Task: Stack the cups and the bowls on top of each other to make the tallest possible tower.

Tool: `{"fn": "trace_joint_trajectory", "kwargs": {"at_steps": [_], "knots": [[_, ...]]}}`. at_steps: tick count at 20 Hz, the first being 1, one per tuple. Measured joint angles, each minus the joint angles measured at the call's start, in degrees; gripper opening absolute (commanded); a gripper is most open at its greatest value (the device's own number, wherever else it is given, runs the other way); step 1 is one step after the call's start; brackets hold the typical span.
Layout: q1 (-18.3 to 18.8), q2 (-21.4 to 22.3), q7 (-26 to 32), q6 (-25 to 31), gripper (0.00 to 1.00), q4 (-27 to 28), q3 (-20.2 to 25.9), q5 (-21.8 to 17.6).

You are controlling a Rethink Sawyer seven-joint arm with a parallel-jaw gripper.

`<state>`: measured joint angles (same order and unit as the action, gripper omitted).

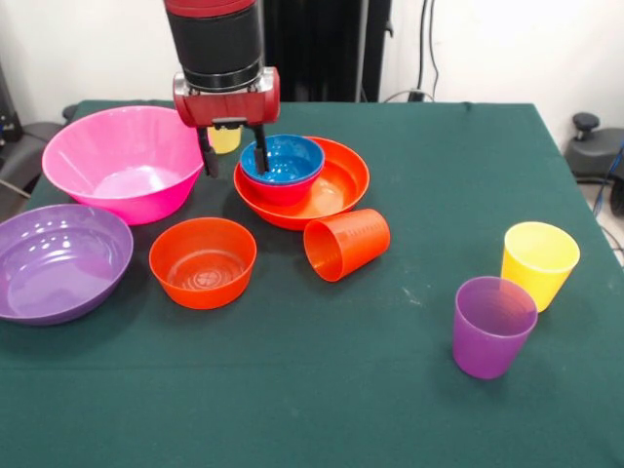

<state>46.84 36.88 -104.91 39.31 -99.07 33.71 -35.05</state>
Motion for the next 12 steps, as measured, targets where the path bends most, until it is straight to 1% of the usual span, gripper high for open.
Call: {"fn": "trace_joint_trajectory", "kwargs": {"at_steps": [8,12], "knots": [[0.13,0.0,0.0,0.0,1.0,-0.14,0.28,-1.93],[0.77,0.01,0.0,0.0,1.0,-0.48,0.5,-2.51]]}}
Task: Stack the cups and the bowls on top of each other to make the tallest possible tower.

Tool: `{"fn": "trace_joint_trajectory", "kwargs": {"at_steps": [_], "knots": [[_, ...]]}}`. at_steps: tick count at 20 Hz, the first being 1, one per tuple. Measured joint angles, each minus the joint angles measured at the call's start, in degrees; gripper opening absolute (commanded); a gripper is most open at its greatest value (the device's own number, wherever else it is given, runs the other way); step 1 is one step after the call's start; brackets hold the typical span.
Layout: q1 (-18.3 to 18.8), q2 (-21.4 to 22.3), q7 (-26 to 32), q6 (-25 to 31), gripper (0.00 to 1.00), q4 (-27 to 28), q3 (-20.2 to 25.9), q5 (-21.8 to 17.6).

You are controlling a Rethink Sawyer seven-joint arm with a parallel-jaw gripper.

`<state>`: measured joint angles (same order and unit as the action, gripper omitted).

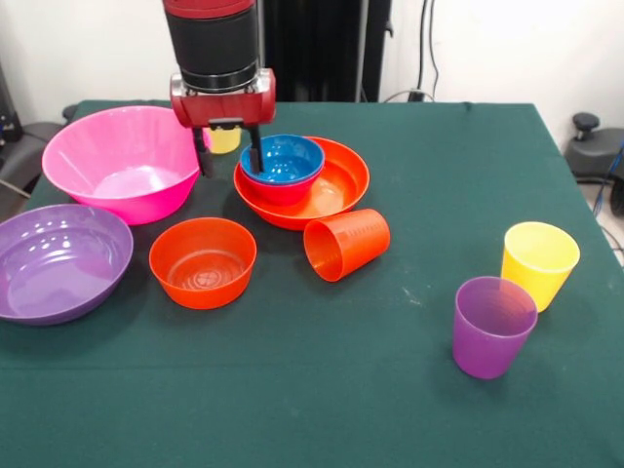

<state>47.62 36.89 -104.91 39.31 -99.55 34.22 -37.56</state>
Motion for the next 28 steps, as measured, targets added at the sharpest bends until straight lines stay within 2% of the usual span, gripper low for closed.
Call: {"fn": "trace_joint_trajectory", "kwargs": {"at_steps": [8,19,23,28], "knots": [[2.17,-1.38,0.0,-0.49,1.0,-0.83,0.38,-2.08],[2.26,-5.92,0.0,-5.78,1.0,-2.81,0.39,-7.0],[2.23,-5.33,0.0,-6.62,1.0,-4.43,0.4,-7.29],[2.4,-1.83,0.0,-6.62,1.0,-7.73,1.11,-6.47]]}}
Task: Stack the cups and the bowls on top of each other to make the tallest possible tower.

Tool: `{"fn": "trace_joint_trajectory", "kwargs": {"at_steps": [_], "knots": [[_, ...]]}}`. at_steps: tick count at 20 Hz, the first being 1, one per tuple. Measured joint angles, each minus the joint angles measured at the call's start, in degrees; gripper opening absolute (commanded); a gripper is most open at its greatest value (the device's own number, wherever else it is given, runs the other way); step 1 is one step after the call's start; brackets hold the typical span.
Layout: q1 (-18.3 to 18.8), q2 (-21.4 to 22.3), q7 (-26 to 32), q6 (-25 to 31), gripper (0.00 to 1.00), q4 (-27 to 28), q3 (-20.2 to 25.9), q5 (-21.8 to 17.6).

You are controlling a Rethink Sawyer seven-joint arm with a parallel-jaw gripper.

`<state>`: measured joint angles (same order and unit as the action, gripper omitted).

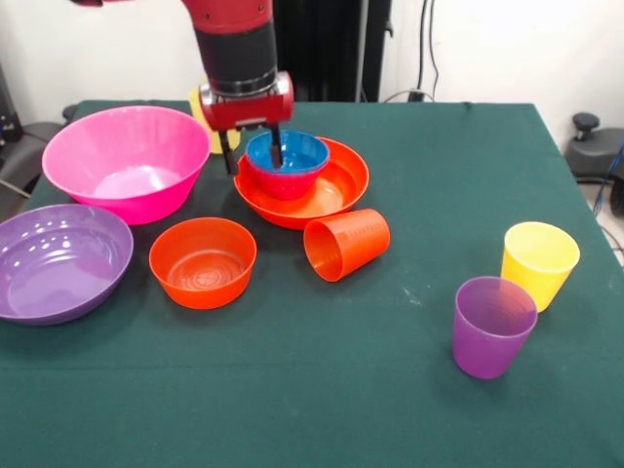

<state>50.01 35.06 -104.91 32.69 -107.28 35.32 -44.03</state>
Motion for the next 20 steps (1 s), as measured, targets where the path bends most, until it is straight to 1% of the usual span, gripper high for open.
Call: {"fn": "trace_joint_trajectory", "kwargs": {"at_steps": [2,3,5,6,9,15,20], "knots": [[0.22,1.59,0.0,0.0,1.0,-1.21,0.47,0.61],[0.58,3.43,0.0,0.0,1.0,-2.55,0.97,1.23],[0.91,4.62,0.0,0.0,1.0,-3.38,1.27,1.62],[1.39,6.09,0.0,0.01,1.0,-4.37,1.59,2.14],[2.15,8.54,0.0,0.01,1.0,-5.76,1.85,2.97],[2.89,10.44,0.0,0.01,1.0,-6.44,1.95,3.05],[3.02,10.06,0.0,0.0,1.0,-6.45,1.96,3.02]]}}
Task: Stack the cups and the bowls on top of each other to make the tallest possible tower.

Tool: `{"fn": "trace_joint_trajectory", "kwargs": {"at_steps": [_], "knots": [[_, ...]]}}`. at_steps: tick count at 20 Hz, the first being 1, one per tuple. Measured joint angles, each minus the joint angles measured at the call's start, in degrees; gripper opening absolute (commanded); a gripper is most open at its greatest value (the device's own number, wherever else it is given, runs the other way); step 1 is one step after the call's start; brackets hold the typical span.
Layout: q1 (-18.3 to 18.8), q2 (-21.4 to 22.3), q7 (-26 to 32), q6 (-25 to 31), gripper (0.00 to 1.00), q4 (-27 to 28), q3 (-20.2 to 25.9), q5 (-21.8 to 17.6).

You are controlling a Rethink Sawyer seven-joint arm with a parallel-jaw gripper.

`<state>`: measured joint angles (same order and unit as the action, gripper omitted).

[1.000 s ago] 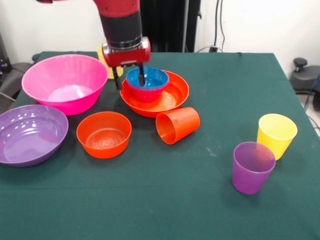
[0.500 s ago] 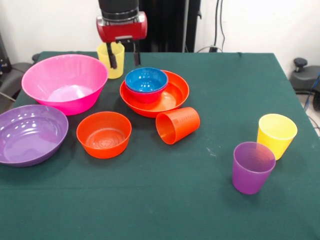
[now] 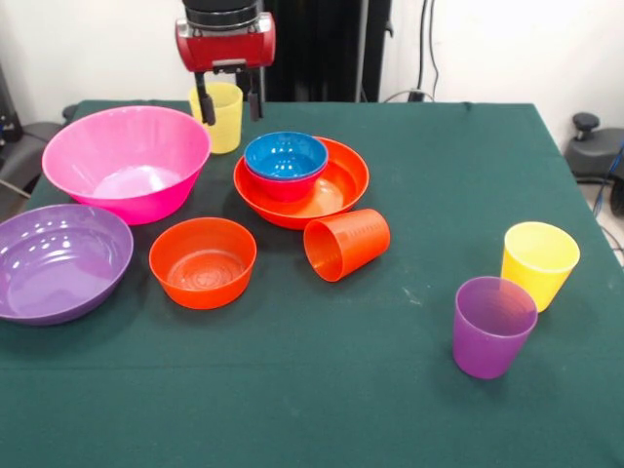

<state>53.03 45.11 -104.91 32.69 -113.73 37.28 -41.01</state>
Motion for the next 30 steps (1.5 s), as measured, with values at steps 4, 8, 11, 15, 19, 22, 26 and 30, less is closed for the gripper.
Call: {"fn": "trace_joint_trajectory", "kwargs": {"at_steps": [4,8,11,15,19,22,26,30], "knots": [[0.05,-0.82,0.0,0.0,1.0,-0.01,0.0,0.0],[0.21,-1.89,0.0,0.0,1.0,-0.12,0.0,0.0],[0.45,-2.6,0.0,0.0,1.0,-0.6,0.0,0.0],[0.64,-3.25,0.0,0.0,1.0,-0.98,0.0,-0.04],[0.64,-4.29,0.0,-0.01,1.0,-1.04,-0.01,-0.92],[0.64,-5.85,0.0,-0.28,1.0,-1.04,-0.12,-1.95],[0.65,-7.49,0.0,-1.04,1.0,-1.03,-0.25,-3.11],[0.7,-9.89,0.0,-2.21,1.0,-1.04,-0.33,-4.29]]}}
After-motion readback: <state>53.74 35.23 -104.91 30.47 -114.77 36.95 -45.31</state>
